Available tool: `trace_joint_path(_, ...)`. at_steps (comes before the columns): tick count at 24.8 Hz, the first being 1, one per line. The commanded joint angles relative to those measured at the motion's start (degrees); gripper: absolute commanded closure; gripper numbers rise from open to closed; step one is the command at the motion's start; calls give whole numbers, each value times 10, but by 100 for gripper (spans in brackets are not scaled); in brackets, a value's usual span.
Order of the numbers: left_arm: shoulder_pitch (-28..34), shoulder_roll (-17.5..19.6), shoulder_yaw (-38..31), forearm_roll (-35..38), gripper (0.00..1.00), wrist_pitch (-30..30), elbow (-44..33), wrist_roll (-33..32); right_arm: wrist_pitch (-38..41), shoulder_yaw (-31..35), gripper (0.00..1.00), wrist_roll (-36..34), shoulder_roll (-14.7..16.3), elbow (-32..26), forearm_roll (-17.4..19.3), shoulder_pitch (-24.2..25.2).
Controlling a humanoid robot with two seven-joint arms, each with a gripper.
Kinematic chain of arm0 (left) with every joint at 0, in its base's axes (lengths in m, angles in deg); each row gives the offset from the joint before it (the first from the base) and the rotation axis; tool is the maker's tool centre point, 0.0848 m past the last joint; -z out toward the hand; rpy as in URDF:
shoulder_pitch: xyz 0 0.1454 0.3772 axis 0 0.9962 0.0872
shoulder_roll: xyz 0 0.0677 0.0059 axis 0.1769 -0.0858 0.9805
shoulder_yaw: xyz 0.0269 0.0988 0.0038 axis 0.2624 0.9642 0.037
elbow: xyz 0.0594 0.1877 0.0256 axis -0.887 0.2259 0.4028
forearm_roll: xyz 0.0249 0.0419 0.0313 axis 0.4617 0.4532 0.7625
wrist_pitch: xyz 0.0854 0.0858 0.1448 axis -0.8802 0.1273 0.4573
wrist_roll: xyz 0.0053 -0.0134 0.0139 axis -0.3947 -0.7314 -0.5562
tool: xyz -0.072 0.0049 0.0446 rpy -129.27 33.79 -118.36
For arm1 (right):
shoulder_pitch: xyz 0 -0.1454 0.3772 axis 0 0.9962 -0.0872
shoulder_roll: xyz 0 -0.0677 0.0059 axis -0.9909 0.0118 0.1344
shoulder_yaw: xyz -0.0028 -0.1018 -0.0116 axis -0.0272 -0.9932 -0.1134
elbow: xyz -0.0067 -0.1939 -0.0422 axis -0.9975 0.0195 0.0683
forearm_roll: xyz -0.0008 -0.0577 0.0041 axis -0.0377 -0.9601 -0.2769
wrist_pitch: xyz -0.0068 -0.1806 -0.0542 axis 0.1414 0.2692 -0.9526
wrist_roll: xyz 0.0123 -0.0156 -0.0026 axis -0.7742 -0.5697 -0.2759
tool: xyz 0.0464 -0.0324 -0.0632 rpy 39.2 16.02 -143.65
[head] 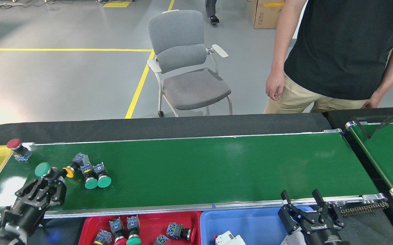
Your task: Pick switch part from conveyor to tray
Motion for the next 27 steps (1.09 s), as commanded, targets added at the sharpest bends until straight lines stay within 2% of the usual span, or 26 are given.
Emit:
trace_joint_path(1, 61, 1, -13, 0, 86, -34, -86, -11, -1, 1, 1, -6, 4, -6, 2, -3)
trace_joint_path(4, 143, -17, -5, 8, 76, -34, -164, -24, -1, 1, 1, -6, 4, -3, 2, -6)
trace_joint_path(6, 156, -38, -4, 23, 64, -36, -174, -34, -1, 1, 1, -6, 4, -3, 2, -8)
trace_joint_path(7, 155, -50, -5, 33, 45, -35, -174, -41, -1, 1, 1, -6, 4, -3, 2, -9)
trace_joint_path(8, 154, -66, -9, 43, 18, -34, -173, -48, -1, 1, 1, -6, 4, -3, 2, -10)
trace_joint_path(9, 153, -81, -12, 44, 0, -34, -174, -48, -1, 1, 1, -6, 4, -4, 2, -10)
trace_joint_path(12, 155, -102, -13, 44, 0, -37, -173, -48, -1, 1, 1, -6, 4, -3, 2, -10)
trace_joint_path(19, 155, -104, -24, 44, 0, -36, -173, -48, -1, 1, 1, -6, 4, -5, 2, -11)
trace_joint_path(23, 145, -114, -99, 44, 0, -23, -170, -48, 0, 0, 1, -6, 4, -6, 2, -12)
trace_joint_path(25, 118, -128, -155, 51, 0, 16, -151, -49, 0, 0, 1, -6, 4, -6, 2, -18)
trace_joint_path(27, 93, -126, -177, 66, 0, 48, -107, -49, 0, 0, 1, -5, 4, -6, 2, -20)
